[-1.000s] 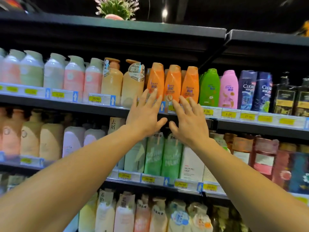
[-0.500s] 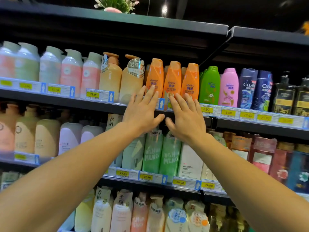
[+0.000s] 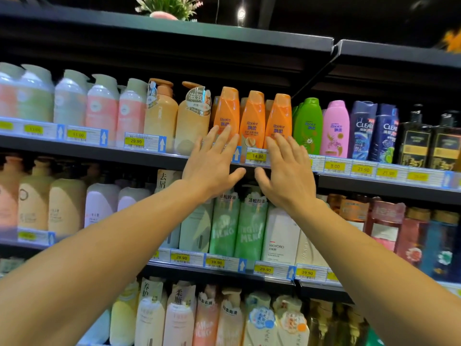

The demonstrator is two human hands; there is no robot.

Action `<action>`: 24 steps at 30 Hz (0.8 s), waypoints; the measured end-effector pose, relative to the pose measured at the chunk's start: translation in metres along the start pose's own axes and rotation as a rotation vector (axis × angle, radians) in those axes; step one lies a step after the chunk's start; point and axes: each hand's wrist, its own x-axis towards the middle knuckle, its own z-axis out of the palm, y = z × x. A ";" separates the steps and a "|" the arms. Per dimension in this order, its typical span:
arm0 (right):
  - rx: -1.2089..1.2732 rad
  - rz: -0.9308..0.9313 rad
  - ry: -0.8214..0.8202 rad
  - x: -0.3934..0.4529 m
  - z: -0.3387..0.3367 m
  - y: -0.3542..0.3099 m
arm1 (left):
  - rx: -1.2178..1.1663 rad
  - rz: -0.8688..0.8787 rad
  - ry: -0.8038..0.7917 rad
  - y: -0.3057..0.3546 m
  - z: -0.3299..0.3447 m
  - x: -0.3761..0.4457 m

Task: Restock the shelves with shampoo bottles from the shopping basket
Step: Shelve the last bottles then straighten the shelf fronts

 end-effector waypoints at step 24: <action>-0.053 0.038 -0.018 -0.019 -0.014 0.042 | -0.008 0.085 -0.017 0.044 0.004 0.009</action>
